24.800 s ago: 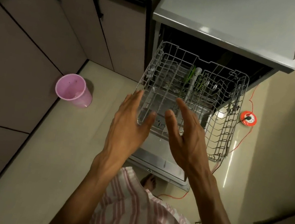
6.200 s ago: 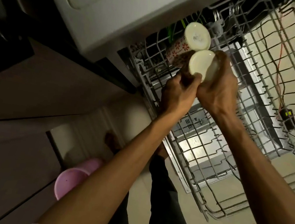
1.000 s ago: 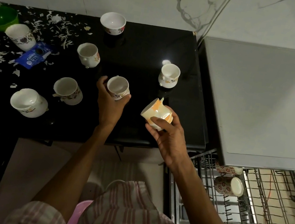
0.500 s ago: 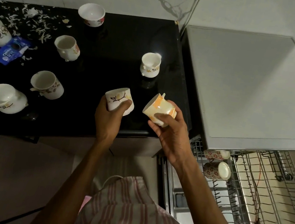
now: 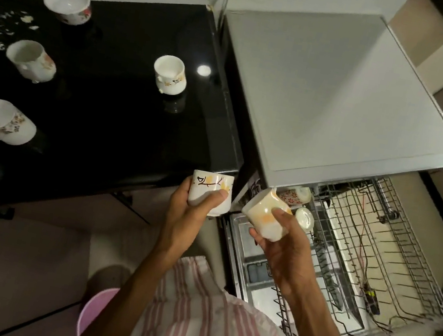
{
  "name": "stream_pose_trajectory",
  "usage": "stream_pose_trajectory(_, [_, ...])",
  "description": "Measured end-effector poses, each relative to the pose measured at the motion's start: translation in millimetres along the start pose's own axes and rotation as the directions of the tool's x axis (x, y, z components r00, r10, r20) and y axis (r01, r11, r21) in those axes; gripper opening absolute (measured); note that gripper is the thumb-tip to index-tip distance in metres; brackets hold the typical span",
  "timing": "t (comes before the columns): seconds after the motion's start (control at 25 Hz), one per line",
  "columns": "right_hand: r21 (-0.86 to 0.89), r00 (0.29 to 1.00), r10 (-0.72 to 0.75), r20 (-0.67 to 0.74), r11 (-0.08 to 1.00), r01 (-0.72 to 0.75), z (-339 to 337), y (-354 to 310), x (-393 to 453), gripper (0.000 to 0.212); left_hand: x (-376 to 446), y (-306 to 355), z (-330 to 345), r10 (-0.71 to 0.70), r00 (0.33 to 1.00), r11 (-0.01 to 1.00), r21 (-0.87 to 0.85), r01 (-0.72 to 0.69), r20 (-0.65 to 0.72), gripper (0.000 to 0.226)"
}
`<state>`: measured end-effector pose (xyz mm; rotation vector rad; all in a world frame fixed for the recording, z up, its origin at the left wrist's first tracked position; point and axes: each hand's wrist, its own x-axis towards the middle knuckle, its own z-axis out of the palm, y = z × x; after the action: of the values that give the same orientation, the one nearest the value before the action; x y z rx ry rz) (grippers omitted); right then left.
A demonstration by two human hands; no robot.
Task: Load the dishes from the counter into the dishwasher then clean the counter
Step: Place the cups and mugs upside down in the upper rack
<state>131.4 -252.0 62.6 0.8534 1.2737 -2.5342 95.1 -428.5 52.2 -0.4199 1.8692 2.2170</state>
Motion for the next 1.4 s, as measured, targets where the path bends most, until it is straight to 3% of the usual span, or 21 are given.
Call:
stream_pose_trajectory(0.12, [-0.048,0.996,-0.070,-0.053,0.997,0.068,-24.1,-6.1,-7.5,0.057,-3.6,-8.5,21.9,-0.037,0.997,0.998,0.048,0.033,0.070,0.045])
stream_pose_trajectory(0.32, [0.016,0.983,-0.158,-0.098,0.987,0.160,-69.5,-16.5,-22.0,0.028,-16.1,-27.0,54.3,-0.097,0.982,0.989,0.125,0.077,0.161,0.037])
stream_pose_trajectory(0.48, [0.106,0.973,-0.147,-0.180,0.980,0.168,-118.0,-22.3,-29.3,0.040,-25.3,-46.6,75.4,-0.171,0.967,0.967,0.218,0.129,0.188,0.062])
stream_pose_trajectory(0.56, [0.071,0.970,-0.117,-0.212,0.988,0.135,-142.0,-24.8,-28.7,0.055,-25.9,-57.4,86.8,-0.206,0.961,0.952,0.267,0.153,0.186,0.071])
stream_pose_trajectory(0.64, [0.031,0.964,-0.082,-0.252,0.995,0.093,-164.1,-24.9,-25.3,0.066,-25.7,-67.0,99.7,-0.246,0.953,0.936,0.300,0.185,0.179,0.068])
stream_pose_trajectory(0.76, [0.005,0.948,-0.052,-0.314,0.998,0.057,-186.9,-23.6,-10.6,0.062,-20.8,-79.3,119.4,-0.292,0.941,0.916,0.334,0.223,0.171,0.056])
stream_pose_trajectory(0.84, [-0.056,0.936,-0.058,-0.347,0.998,0.041,-198.6,-23.1,2.5,0.060,-14.3,-89.9,130.5,-0.305,0.936,0.901,0.373,0.223,0.175,0.058])
stream_pose_trajectory(0.96, [-0.253,0.906,-0.077,-0.415,0.967,-0.034,-215.1,-17.3,25.5,0.069,-3.6,-107.5,145.1,-0.329,0.930,0.870,0.436,0.229,0.167,0.078])
stream_pose_trajectory(1.08, [-0.454,0.877,-0.132,-0.461,0.885,-0.105,-233.9,-3.5,50.8,0.074,6.6,-126.8,155.3,-0.337,0.926,0.862,0.450,0.232,0.169,0.062])
stream_pose_trajectory(1.16, [-0.495,0.867,-0.140,-0.478,0.859,-0.134,-242.4,4.8,66.8,0.074,10.9,-137.8,157.8,-0.340,0.927,0.859,0.453,0.238,0.159,0.056])
stream_pose_trajectory(1.4, [-0.601,0.870,-0.205,-0.449,0.790,-0.124,-277.6,37.3,124.9,0.052,36.6,-181.0,170.3,-0.318,0.938,0.847,0.485,0.217,0.137,0.064])
